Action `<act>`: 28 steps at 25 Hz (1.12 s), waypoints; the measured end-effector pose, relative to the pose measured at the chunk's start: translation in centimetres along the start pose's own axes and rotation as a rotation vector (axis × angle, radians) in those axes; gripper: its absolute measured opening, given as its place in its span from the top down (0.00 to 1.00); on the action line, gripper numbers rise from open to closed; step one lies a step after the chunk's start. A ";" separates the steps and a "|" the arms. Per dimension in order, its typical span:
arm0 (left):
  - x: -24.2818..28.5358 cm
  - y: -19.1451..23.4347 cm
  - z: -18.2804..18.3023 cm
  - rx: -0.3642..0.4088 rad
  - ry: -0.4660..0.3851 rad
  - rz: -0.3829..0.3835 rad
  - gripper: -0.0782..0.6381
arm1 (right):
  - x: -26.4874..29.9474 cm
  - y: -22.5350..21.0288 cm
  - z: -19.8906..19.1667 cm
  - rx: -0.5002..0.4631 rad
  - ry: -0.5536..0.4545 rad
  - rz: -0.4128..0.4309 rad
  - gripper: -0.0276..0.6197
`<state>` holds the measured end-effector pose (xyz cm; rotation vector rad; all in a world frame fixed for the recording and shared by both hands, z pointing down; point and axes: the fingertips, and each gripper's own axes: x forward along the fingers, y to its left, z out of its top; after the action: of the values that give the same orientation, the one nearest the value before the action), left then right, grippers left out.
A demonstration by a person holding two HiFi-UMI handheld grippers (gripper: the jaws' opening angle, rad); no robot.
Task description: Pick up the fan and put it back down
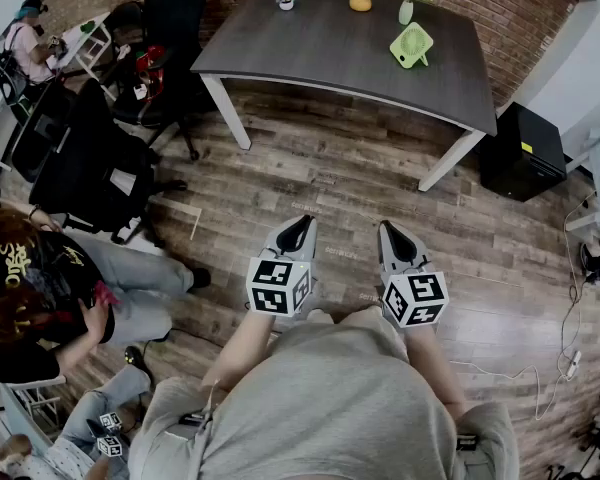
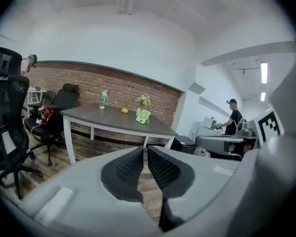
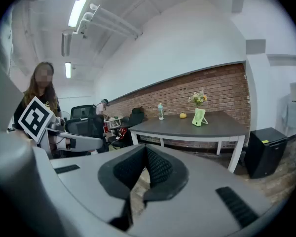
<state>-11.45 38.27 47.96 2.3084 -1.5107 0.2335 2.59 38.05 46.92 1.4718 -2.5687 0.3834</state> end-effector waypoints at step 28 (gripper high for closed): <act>-2.0 -2.0 -0.4 0.055 0.015 -0.109 0.84 | -3.5 2.3 0.4 0.058 -0.072 -0.067 0.95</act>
<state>-10.47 40.82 47.20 2.4177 -1.3832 0.2653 2.40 41.91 45.25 1.6160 -2.5753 0.4063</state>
